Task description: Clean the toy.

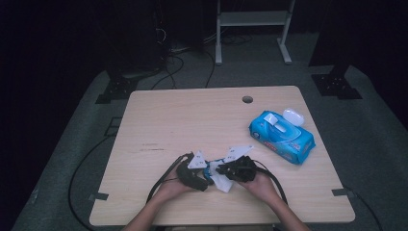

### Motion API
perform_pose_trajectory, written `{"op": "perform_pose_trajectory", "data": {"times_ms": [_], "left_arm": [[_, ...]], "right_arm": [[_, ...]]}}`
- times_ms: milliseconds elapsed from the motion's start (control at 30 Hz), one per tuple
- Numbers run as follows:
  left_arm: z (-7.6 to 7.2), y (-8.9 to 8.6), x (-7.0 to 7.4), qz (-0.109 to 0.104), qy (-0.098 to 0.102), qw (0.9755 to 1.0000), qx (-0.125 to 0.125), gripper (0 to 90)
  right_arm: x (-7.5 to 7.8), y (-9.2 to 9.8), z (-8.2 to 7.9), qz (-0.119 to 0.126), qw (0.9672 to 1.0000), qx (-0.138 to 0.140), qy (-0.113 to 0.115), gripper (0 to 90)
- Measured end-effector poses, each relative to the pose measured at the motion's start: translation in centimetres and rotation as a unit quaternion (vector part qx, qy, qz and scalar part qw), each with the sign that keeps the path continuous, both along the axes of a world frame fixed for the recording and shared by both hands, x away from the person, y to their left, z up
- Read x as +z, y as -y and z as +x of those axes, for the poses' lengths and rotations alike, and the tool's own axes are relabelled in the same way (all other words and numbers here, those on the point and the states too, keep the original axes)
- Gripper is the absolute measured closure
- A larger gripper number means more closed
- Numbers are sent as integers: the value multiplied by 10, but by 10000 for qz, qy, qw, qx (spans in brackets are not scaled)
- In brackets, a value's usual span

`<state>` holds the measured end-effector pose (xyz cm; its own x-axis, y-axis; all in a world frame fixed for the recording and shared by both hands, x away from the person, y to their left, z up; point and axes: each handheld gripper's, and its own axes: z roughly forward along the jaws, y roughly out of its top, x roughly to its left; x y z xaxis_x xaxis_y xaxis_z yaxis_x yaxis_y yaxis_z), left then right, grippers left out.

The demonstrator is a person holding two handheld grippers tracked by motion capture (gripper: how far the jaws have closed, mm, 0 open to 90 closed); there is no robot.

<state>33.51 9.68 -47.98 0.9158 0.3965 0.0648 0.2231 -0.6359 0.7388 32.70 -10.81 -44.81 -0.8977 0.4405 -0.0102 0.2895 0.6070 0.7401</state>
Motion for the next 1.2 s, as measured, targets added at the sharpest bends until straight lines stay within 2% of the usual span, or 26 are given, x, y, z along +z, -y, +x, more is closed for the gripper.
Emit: {"op": "perform_pose_trajectory", "data": {"times_ms": [33,67,233,333,400,500,533,600,767,900,1033,1067,1100,1133,1200], "left_arm": [[0,0,0,0,0,10000,0,252],[0,0,0,-2,-5,10000,-3,253],[1,1,-1,-35,-42,10000,14,251],[1,1,0,-14,-39,10000,19,252],[0,1,0,6,-13,10000,16,252],[0,1,0,25,26,10000,-5,252],[0,1,0,18,24,10000,-3,252],[0,1,0,-8,-9,10000,8,252],[1,1,0,-17,-22,10000,1,252],[1,1,0,-18,-15,10000,19,252],[1,2,0,-26,-16,10000,21,253],[1,2,0,-24,-11,10000,18,253],[0,1,1,47,31,10000,-20,252],[0,0,0,33,37,10000,-23,252],[1,0,0,-11,0,10000,-10,252]], "right_arm": [[0,0,0,0,10000,0,0,844],[2,-4,2,-153,9998,104,41,845],[4,3,7,-35,10000,-43,-69,845],[2,-2,3,-54,10000,-68,-25,845],[-1,-9,1,-3,9999,30,-124,844],[-2,-19,-4,-140,9998,134,64,843],[-1,-19,-3,-153,9998,141,35,843],[0,-13,-1,-185,9998,76,10,843],[7,16,3,-34,9998,-184,-5,844],[7,23,1,-23,9995,-305,30,847],[4,9,-2,-82,9997,-245,-19,851],[0,-6,-5,-183,9998,-86,7,850],[-1,-11,-7,-269,9995,-31,151,850],[0,-13,-7,-345,9992,35,219,850],[2,-8,-5,-361,9992,49,154,850]]}}
